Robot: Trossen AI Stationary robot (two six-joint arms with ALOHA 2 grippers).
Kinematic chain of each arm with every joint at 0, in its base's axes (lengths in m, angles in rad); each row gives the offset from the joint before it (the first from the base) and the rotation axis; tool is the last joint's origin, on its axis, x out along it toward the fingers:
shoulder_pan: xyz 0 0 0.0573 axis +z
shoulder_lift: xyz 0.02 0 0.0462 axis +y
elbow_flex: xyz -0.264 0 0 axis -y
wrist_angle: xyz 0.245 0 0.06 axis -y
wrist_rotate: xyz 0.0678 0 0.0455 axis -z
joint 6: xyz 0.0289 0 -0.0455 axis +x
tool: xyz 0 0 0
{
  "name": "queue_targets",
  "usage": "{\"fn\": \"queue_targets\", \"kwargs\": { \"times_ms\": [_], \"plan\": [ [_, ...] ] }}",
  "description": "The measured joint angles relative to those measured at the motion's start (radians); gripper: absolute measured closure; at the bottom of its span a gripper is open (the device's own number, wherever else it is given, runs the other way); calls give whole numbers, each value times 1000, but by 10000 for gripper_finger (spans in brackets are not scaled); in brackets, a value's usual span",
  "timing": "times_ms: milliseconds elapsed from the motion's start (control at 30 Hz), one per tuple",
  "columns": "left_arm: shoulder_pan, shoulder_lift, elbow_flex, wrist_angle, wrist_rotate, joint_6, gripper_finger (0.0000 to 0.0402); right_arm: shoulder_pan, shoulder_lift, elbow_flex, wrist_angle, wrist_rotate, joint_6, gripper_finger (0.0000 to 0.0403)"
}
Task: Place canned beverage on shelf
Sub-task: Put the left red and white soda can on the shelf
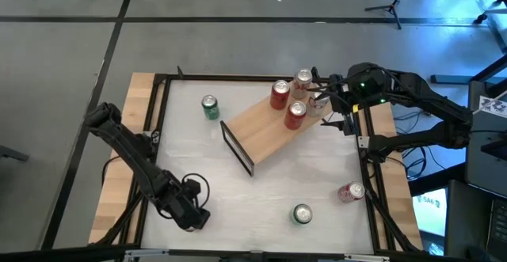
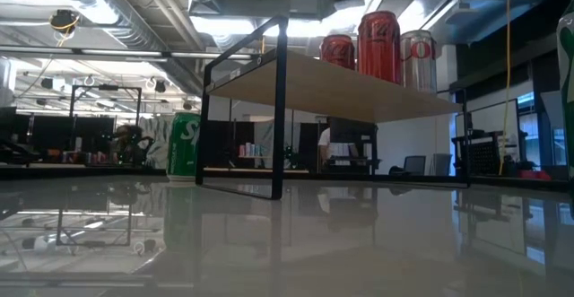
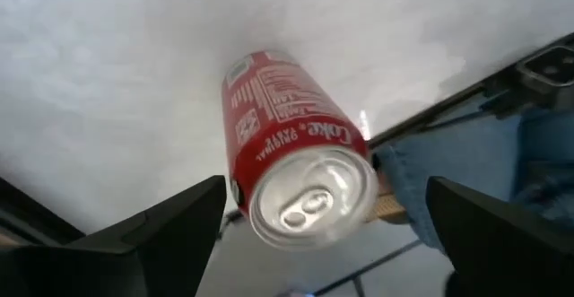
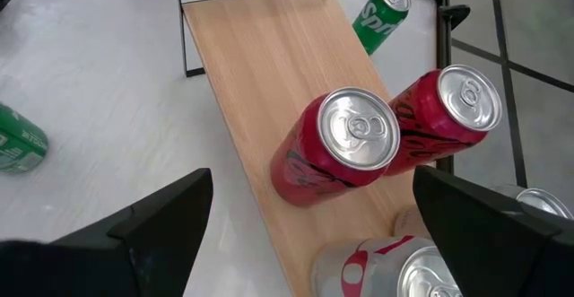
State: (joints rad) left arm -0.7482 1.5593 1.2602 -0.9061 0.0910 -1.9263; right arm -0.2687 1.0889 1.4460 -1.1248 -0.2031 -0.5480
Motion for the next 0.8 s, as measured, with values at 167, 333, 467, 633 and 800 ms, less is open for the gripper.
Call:
{"fn": "queue_targets", "kwargs": {
  "times_ms": [167, 333, 467, 633, 800],
  "plan": [
    [-15, 56, 0, 1, 3, 73, 29, 0, 0, 0, 0, 0, 0, 24],
    [-19, 90, 0, 1, -40, 132, 29, 0, 0, 0, 0, 0, 0, 24],
    [-20, 110, 0, 1, -57, 186, 29, 0, 0, 0, 0, 0, 0, 24],
    [-21, 129, 0, 3, -55, 253, 29, 0, 0, 0, -1, 0, 1, 24],
    [-21, 130, 0, 2, -58, 314, 29, 0, 0, 0, 0, 0, 1, 24]
  ]
}}
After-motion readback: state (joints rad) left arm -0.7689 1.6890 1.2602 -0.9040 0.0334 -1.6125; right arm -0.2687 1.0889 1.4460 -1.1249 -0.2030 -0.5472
